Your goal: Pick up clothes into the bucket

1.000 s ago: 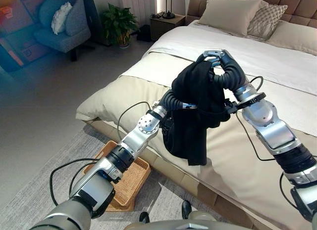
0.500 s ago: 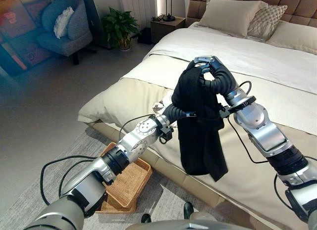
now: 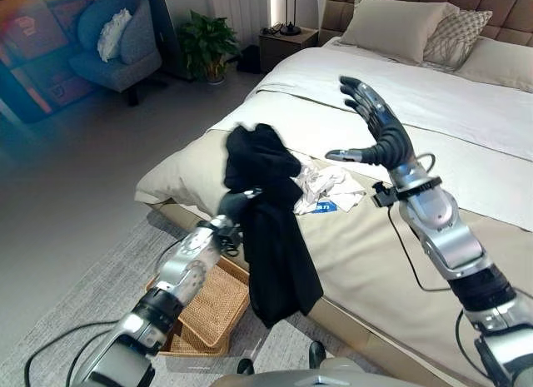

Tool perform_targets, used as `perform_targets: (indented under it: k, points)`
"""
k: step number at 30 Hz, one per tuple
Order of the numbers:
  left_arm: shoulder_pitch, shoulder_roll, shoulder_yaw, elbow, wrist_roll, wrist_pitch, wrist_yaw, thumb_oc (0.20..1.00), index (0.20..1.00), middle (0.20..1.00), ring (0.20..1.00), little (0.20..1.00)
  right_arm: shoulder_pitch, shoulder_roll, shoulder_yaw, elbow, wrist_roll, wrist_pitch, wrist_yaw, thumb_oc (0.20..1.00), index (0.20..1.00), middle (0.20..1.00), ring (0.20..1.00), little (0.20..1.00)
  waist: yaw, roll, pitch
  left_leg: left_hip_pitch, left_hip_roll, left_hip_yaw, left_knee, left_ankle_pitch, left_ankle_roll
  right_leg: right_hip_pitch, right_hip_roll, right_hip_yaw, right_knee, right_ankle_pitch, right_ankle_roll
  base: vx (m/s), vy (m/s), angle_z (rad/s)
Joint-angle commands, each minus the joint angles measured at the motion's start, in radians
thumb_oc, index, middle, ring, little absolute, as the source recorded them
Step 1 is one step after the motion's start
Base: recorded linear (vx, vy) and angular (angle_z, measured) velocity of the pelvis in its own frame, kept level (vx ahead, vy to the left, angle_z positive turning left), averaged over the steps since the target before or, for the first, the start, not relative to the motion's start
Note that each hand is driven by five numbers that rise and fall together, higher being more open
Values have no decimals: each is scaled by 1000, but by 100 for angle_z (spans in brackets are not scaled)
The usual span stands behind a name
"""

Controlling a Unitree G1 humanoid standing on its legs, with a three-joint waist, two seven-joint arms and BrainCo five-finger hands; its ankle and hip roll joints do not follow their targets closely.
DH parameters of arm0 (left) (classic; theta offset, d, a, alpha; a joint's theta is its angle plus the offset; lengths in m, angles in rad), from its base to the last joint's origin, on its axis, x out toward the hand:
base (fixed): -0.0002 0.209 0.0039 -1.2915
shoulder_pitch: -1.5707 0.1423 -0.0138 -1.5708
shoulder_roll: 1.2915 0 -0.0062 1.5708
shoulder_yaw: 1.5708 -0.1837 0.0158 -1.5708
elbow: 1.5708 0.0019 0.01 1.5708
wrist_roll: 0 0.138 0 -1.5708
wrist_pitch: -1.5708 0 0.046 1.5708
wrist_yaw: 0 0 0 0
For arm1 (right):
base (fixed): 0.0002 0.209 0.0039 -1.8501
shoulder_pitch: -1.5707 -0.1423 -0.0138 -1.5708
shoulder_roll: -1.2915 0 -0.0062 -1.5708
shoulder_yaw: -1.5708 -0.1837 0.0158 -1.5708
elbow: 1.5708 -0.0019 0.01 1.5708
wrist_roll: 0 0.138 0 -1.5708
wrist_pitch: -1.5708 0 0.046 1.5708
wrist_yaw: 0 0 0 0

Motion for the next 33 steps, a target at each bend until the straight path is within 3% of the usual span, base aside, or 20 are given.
perform_targets:
  k: [1, 2, 4, 10, 13, 16, 21, 27, 33]
  points:
    - [-63, 43, 149, -26, 202, -162, 126, 200, 200, 200, 200, 200, 40, 74, -87, 15, 14, -33, -13, 1000, 1000, 1000, 1000, 1000, 23, -67, -8, -25, -38, -24, 108, -100, 13, 37, -70, -41, 91, -87, 59, 0, 0, 0]
    - [-62, 43, 150, -28, 204, -161, 127, 200, 200, 200, 200, 200, 40, 74, -87, 15, 14, -33, -13, 1000, 1000, 1000, 1000, 1000, 22, -67, -11, -29, -40, -24, 108, -97, 13, 34, -71, -42, 90, -84, 59, 0, 0, 0]
    - [-37, 32, 285, -24, 313, -214, 225, 200, 200, 200, 200, 200, 145, 126, -124, 88, -25, -26, -22, 1000, 1000, 1000, 1000, 1000, 22, -68, 12, -56, -41, -24, 116, -96, 13, 4, -71, -38, 98, -83, 57, -76, 27, -1]
    - [-69, 75, 394, -18, 451, -279, 360, 200, 200, 200, 200, 200, 288, 215, -133, 277, -126, -23, -59, 1000, 1000, 1000, 1000, 1000, 19, -73, 60, -121, -45, -24, 137, -90, 12, -52, -71, -44, 109, -72, 57, -70, 13, 0]
    - [-78, 87, 399, -4, 478, -287, 399, 200, 200, 200, 200, 200, 304, 241, -120, 358, -150, -28, -80, 1000, 1000, 1000, 1000, 1000, 17, -76, 77, -145, -44, -25, 148, -87, 11, -74, -71, -43, 111, -65, 58, -63, 8, 0]
    - [-101, 149, 397, 60, 527, -286, 445, 200, 200, 200, 200, 200, 314, 262, -74, 532, -206, -23, -110, 1000, 1000, 1000, 1000, 1000, 13, -82, 117, -200, -44, -22, 175, -84, 11, -127, -71, -34, 124, -52, 61, -74, 31, -4]
    - [-151, 202, 368, 168, 552, -285, 482, 200, 200, 200, 200, 200, 294, 249, -22, 703, -284, -22, -146, 1000, 1000, 1000, 1000, 1000, 12, -91, 161, -250, -43, -23, 219, -91, 9, -172, -76, -20, 146, -47, 63, -22, 27, -4]
    - [-297, 310, 297, 310, 544, -270, 512, 200, 200, 200, 200, 200, 256, 197, 68, 848, -387, -1, -165, 1000, 1000, 1000, 1000, 1000, -1, -144, 245, -395, -28, -25, 314, -104, 3, -281, -76, 7, 150, -15, 65, -49, -10, -6]
    - [-407, 363, 246, 410, 527, -256, 535, 200, 200, 200, 200, 200, 232, 194, 101, 881, -387, -2, -184, 1000, 1000, 1000, 1000, 1000, -7, -184, 301, -512, -10, -30, 422, -138, 1, -344, -65, 24, 141, 2, 66, -43, -28, -3]
